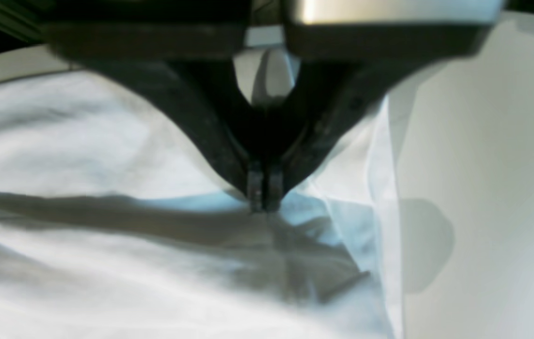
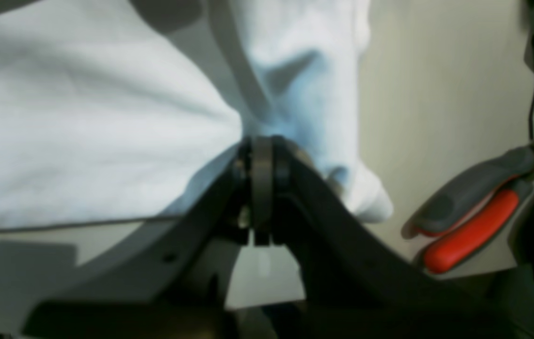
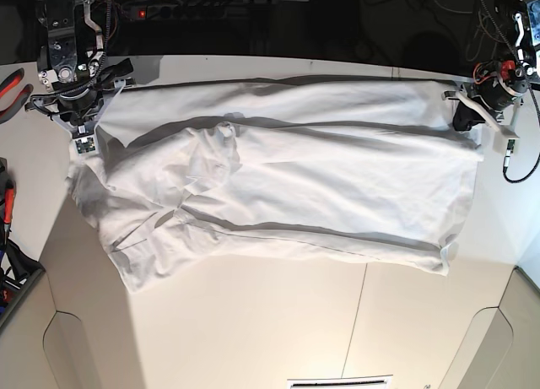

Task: Layout the t-shirt on the table in an organized manner, then fold the t-shirt properly
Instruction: 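Hold the shirt edge with both grippers and smooth it flat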

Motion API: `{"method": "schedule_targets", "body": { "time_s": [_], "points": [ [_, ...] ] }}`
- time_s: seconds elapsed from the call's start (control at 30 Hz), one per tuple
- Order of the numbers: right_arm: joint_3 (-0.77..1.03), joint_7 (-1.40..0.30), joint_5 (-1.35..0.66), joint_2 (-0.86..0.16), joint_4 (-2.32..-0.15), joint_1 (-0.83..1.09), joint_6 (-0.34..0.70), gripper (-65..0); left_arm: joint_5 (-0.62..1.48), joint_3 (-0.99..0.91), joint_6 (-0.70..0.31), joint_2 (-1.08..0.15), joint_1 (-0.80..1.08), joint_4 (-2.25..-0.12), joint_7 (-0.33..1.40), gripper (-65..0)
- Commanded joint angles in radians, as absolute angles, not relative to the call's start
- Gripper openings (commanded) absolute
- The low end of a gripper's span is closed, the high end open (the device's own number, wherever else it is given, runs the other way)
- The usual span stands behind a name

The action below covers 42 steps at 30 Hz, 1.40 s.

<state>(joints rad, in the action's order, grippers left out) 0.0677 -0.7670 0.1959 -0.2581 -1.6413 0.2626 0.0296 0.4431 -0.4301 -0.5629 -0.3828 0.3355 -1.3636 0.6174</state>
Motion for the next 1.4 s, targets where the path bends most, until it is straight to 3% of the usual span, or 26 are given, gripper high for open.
{"method": "schedule_targets", "body": {
  "time_s": [0.0,0.27,1.03,1.37],
  "points": [
    [0.073,-0.77,0.2,-0.269,-1.657,0.273,0.025,-65.0,0.407,-0.457,-0.542,-0.396,0.353,-1.361,0.681,-65.0],
    [0.073,-0.791,0.202,-0.269,-1.658,0.284,0.022,-65.0,0.548,-0.581,-0.63,-0.396,0.355,-1.361,0.733,-65.0],
    [0.073,-0.82,0.199,-0.269,-1.673,0.289,0.022,-65.0,0.657,-0.583,-0.633,-0.394,0.346,-1.365,0.714,-65.0],
    [0.073,-0.819,0.199,-0.269,-1.936,0.289,0.021,-65.0,0.677,-0.584,-0.652,-0.394,0.347,-1.512,0.714,-65.0]
  ]
}}
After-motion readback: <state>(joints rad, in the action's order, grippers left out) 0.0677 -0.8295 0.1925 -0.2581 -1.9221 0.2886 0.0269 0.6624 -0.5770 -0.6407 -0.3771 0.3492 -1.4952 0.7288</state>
